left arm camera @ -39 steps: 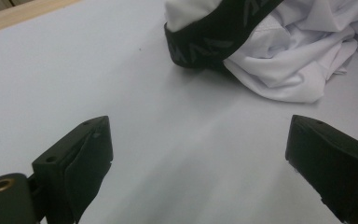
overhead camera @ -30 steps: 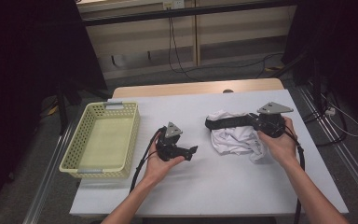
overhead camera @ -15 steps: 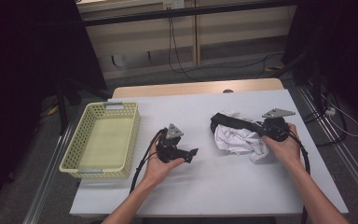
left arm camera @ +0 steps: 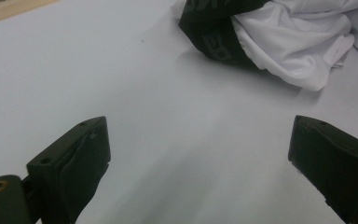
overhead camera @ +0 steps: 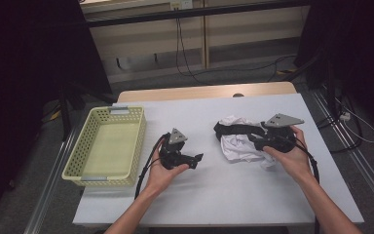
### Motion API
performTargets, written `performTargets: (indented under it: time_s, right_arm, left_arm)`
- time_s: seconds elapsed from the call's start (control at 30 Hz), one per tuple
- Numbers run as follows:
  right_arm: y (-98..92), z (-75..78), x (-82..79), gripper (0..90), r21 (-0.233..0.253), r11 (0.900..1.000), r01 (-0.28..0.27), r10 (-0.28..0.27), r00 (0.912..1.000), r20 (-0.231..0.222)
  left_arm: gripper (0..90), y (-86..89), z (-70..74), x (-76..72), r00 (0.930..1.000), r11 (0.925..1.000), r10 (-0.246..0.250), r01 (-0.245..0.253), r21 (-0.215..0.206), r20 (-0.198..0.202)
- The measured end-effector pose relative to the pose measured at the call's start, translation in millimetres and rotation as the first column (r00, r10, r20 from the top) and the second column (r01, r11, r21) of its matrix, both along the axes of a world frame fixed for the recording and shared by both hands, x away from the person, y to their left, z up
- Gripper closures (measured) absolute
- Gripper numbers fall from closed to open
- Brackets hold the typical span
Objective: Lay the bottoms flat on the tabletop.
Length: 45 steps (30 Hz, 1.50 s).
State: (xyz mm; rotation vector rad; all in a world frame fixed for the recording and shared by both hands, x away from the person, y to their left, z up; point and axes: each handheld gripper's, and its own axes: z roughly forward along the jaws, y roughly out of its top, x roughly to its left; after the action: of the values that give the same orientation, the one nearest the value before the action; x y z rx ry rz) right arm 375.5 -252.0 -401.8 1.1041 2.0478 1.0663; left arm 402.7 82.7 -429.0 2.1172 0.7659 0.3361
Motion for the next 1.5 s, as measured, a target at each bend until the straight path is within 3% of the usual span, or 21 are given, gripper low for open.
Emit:
performTargets:
  time_s: [0.17,0.27,0.33,0.43,0.53,0.73,0.9,0.97,1.0,1.13,1.2,1.27,1.33,1.43,1.5]
  right_arm:
    - [5.1,10.0,-3.1,26.2,-0.007,1.000,0.028,-0.028,0.9981,0.056]
    - [4.7,14.7,-5.3,26.4,0.019,1.000,0.013,-0.014,0.9987,0.048]
    - [10.5,9.5,-5.6,24.7,0.028,0.999,-0.046,0.046,0.9989,-0.003]
    - [23.6,-4.1,-4.6,20.8,-0.018,0.997,-0.080,0.079,0.9958,-0.046]
    - [31.8,-15.5,0.1,15.4,-0.037,0.993,-0.112,0.106,0.9872,-0.119]
    - [38.8,-36.4,10.0,8.0,-0.084,0.989,-0.120,0.102,0.9753,-0.196]
    - [47.4,-49.4,14.6,5.5,-0.136,0.982,-0.134,0.103,0.9716,-0.213]
    - [49.2,-53.8,16.9,7.7,-0.153,0.980,-0.127,0.091,0.9707,-0.223]
    - [48.6,-54.6,18.7,10.0,-0.137,0.984,-0.112,0.078,0.9697,-0.232]
    - [43.6,-51.0,19.8,36.4,-0.138,0.988,-0.071,0.039,0.9740,-0.223]
    - [42.6,-48.7,18.5,54.6,-0.168,0.985,-0.049,0.014,0.9792,-0.202]
    - [43.3,-46.9,17.3,61.6,-0.171,0.984,-0.047,0.011,0.9794,-0.202]
    - [48.3,-43.6,13.1,69.2,-0.180,0.982,-0.064,0.029,0.9816,-0.189]
    - [55.3,-35.5,8.2,76.7,-0.107,0.989,-0.101,0.078,0.9771,-0.198]
    - [62.3,-32.1,4.4,77.9,-0.096,0.987,-0.127,0.106,0.9743,-0.199]
  left_arm:
    - [5.7,0.4,-0.2,0.0,1.0000,1.0000,-0.003,0.003,0.001,0.002]
    - [5.7,1.5,0.1,0.7,1.0000,1.0000,0.001,-0.001,-0.002,0.003]
    - [5.7,3.0,1.1,1.4,1.0000,1.0000,0.005,-0.005,-0.003,0.003]
    - [5.7,5.0,2.1,2.0,0.9999,0.9999,0.012,-0.012,-0.007,0.009]
    - [5.7,6.7,2.9,2.4,0.9998,0.9998,0.016,-0.016,-0.007,0.011]
    - [5.8,7.0,2.0,3.1,0.9998,0.9997,0.022,-0.022,-0.006,0.000]
    - [5.9,5.5,1.6,2.7,0.9998,0.9998,0.019,-0.019,-0.007,0.006]
    - [6.0,4.6,1.1,2.1,0.9998,0.9998,0.017,-0.017,-0.004,0.003]
    - [6.0,4.4,1.1,1.8,0.9999,0.9999,0.015,-0.015,-0.004,0.002]
    - [6.0,4.4,1.5,1.6,0.9999,0.9999,0.015,-0.015,-0.002,0.002]
    - [6.0,4.6,1.2,1.9,0.9999,0.9999,0.016,-0.016,-0.001,0.005]
    - [6.0,4.6,0.8,2.3,0.9998,0.9998,0.018,-0.018,-0.007,0.002]
    - [6.1,5.6,1.5,3.2,0.9997,0.9997,0.024,-0.024,-0.005,0.006]
    - [6.5,11.1,5.5,5.8,0.9988,0.9986,0.047,-0.047,-0.026,0.014]
    - [6.6,15.4,8.7,6.6,0.9978,0.9973,0.064,-0.063,-0.038,0.017]
